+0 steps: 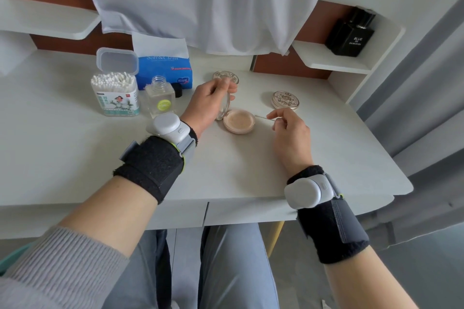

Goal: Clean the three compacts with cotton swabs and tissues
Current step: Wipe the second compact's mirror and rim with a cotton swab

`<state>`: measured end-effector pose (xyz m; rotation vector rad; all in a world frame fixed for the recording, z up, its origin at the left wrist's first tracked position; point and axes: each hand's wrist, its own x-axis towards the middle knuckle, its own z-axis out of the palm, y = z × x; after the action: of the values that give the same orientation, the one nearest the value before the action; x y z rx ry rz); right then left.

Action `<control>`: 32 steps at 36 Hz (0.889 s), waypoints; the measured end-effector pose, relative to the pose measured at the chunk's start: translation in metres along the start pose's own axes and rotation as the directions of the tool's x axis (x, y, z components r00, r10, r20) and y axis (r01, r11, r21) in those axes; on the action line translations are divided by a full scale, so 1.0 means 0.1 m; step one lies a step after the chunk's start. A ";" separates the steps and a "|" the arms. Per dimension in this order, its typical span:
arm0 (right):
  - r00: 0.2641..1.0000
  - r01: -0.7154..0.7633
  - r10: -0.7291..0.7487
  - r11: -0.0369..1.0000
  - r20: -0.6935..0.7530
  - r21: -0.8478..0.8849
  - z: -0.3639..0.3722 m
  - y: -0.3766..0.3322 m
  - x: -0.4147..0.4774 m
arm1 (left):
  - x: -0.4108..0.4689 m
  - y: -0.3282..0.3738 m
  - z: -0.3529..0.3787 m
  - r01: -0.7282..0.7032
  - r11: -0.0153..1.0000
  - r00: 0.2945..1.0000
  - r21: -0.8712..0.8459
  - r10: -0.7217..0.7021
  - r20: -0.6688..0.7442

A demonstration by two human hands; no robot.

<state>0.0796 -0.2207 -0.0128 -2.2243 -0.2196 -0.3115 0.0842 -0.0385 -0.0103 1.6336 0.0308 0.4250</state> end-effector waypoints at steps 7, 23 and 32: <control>0.991 0.118 -0.123 0.987 0.043 0.106 0.03 0.00 -0.01 | 0.00 -0.01 -0.05 0.006 0.999 1.000 0.035 -0.007 0.020; 0.994 0.097 -0.103 0.982 0.027 0.162 0.03 -0.01 0.01 | -0.14 0.05 -0.07 -0.040 0.999 0.999 0.009 0.040 -0.019; 0.986 0.084 -0.152 0.820 0.074 0.566 0.12 -0.48 -0.24 | -0.46 0.17 -0.19 -0.278 0.944 0.960 0.177 0.280 0.011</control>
<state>0.0454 -0.1831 0.0080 -1.6413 -0.4545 -0.1533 0.0319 -0.0346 -0.0050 1.8175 -0.1584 0.6671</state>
